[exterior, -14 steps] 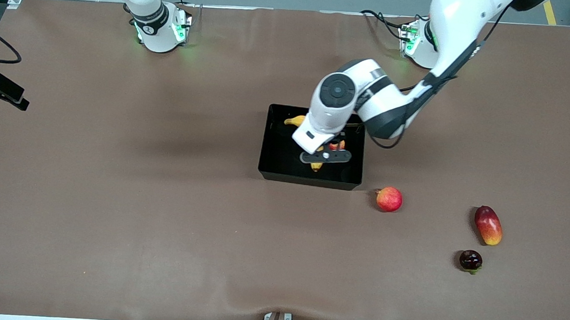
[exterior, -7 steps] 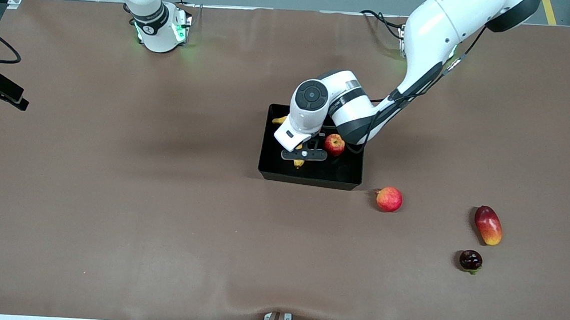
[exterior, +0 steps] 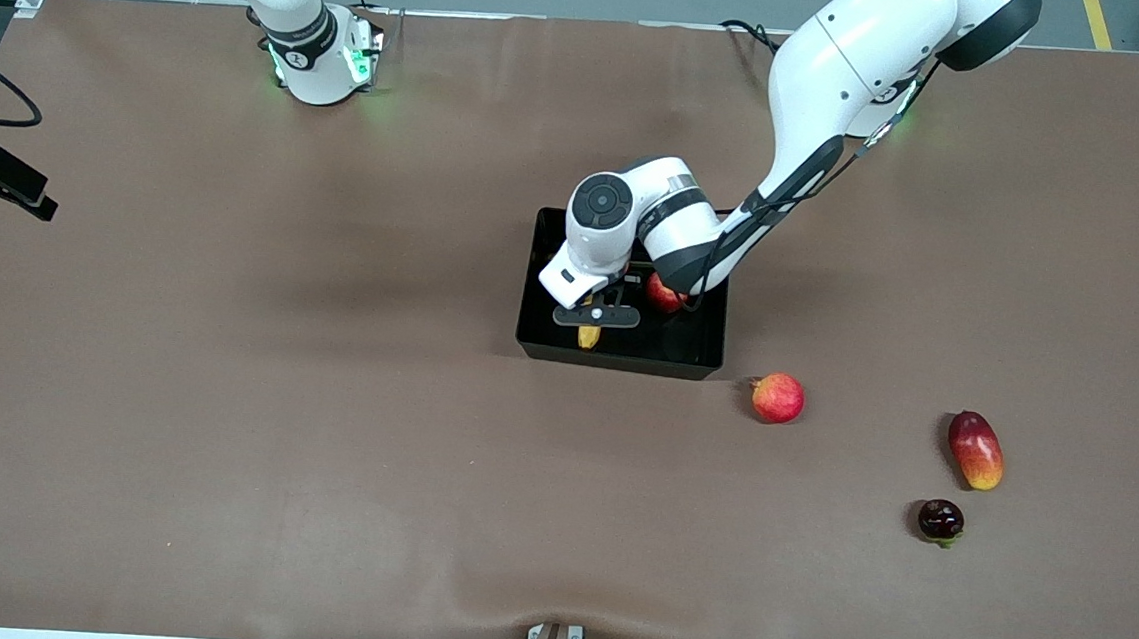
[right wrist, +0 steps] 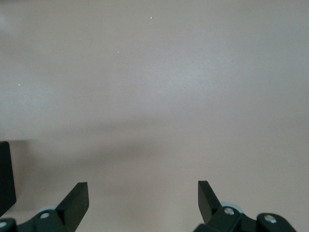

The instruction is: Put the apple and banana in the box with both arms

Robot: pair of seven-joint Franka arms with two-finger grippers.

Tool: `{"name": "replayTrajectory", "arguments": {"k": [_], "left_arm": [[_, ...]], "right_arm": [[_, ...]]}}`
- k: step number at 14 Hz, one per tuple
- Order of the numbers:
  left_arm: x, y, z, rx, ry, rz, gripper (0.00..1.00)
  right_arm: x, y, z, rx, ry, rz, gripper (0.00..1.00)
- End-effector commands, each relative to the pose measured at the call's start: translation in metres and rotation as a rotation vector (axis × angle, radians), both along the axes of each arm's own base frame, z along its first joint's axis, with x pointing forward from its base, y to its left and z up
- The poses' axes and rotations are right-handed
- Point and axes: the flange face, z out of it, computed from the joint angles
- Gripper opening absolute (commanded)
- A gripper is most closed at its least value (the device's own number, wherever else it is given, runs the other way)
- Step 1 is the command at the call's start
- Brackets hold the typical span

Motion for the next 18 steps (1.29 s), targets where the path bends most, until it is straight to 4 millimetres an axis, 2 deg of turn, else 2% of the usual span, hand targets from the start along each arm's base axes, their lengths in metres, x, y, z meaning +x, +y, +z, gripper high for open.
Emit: {"name": "replayTrajectory", "arguments": {"k": [1,2,3,4,6,9,11,13,14,18], "left_arm": [[0.031,0.018,0.047,0.018,-0.078,0.030,1.00],[0.054,0.041,0.086,0.026,-0.121,0.065,1.00],[0.070,0.063,0.116,0.039,-0.140,0.092,1.00],[0.089,0.093,0.152,0.050,-0.173,0.126,1.00],[0.113,0.152,0.207,0.099,-0.213,0.190,1.00],[0.135,0.234,0.264,0.171,-0.189,0.227,1.00],[0.149,0.289,0.299,0.194,-0.186,0.187,1.00],[0.154,0.328,0.338,0.160,-0.181,0.162,1.00],[0.155,0.354,0.351,0.138,-0.164,0.175,1.00],[0.142,0.416,0.405,0.066,-0.180,0.088,1.00]], "right_arm": [[0.001,0.000,0.005,-0.012,-0.003,0.001,1.00],[0.001,0.000,0.005,-0.013,-0.004,0.001,1.00],[0.001,0.000,0.005,-0.013,-0.004,0.000,1.00],[0.001,-0.001,0.005,-0.009,-0.005,-0.002,1.00],[0.001,0.001,0.005,-0.007,-0.005,0.000,1.00],[0.001,0.001,0.005,-0.005,-0.003,-0.003,1.00],[0.002,0.002,0.005,-0.004,-0.005,-0.001,1.00],[0.002,0.002,0.005,-0.005,-0.005,-0.001,1.00],[0.001,0.001,0.005,-0.005,-0.005,-0.003,1.00],[0.002,0.000,0.004,-0.012,-0.004,0.001,1.00]]}}
